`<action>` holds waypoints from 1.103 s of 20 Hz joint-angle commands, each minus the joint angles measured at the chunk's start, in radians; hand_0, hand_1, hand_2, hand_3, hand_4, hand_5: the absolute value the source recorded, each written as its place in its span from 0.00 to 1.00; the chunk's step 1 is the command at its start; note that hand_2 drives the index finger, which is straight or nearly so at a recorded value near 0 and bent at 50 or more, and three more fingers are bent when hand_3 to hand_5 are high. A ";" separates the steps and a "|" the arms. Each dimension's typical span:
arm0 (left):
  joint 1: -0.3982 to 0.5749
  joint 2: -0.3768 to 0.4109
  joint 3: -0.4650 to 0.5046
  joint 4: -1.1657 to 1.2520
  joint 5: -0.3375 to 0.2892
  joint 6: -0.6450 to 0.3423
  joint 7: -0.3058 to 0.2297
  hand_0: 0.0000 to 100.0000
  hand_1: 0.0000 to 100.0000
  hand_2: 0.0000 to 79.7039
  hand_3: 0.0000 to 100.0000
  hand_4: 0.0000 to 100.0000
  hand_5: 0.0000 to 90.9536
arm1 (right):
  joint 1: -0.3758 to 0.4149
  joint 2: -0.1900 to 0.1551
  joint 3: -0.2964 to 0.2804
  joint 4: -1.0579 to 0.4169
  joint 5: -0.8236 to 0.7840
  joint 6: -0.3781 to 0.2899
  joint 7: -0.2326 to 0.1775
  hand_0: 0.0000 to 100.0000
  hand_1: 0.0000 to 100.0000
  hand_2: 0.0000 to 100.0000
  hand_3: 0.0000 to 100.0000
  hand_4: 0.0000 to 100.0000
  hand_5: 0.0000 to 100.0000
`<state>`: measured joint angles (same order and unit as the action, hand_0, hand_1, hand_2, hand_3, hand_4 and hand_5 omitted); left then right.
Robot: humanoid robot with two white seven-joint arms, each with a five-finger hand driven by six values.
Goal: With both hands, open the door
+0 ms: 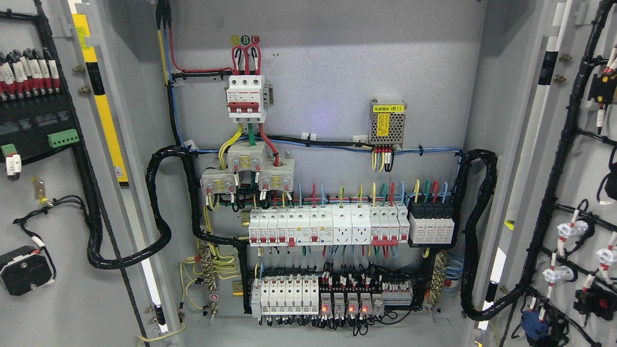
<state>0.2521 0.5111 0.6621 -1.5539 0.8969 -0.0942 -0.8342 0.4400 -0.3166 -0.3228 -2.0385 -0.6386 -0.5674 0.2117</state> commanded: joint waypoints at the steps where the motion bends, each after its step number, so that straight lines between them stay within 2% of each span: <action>1: -0.020 0.026 0.001 0.055 0.000 0.002 -0.006 0.00 0.20 0.18 0.28 0.12 0.00 | 0.002 0.007 -0.013 0.004 -0.015 0.000 0.000 0.21 0.11 0.00 0.00 0.00 0.00; 9: -0.028 0.047 0.001 0.080 0.000 0.001 -0.006 0.00 0.20 0.19 0.29 0.12 0.00 | 0.003 0.008 -0.013 0.015 -0.016 0.000 0.000 0.21 0.11 0.00 0.00 0.00 0.00; 15: -0.025 0.040 0.001 0.064 -0.001 0.001 -0.016 0.00 0.21 0.19 0.30 0.13 0.00 | 0.003 0.007 -0.027 0.015 -0.029 0.000 0.000 0.21 0.11 0.00 0.00 0.00 0.00; 22: -0.008 0.014 -0.004 0.003 -0.004 -0.001 -0.016 0.00 0.21 0.19 0.30 0.13 0.00 | 0.003 0.002 -0.013 0.012 -0.029 -0.002 0.001 0.21 0.11 0.00 0.00 0.00 0.00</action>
<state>0.2331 0.5420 0.6618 -1.5092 0.8959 -0.0913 -0.8484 0.4428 -0.3114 -0.3404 -2.0274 -0.6652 -0.5675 0.2115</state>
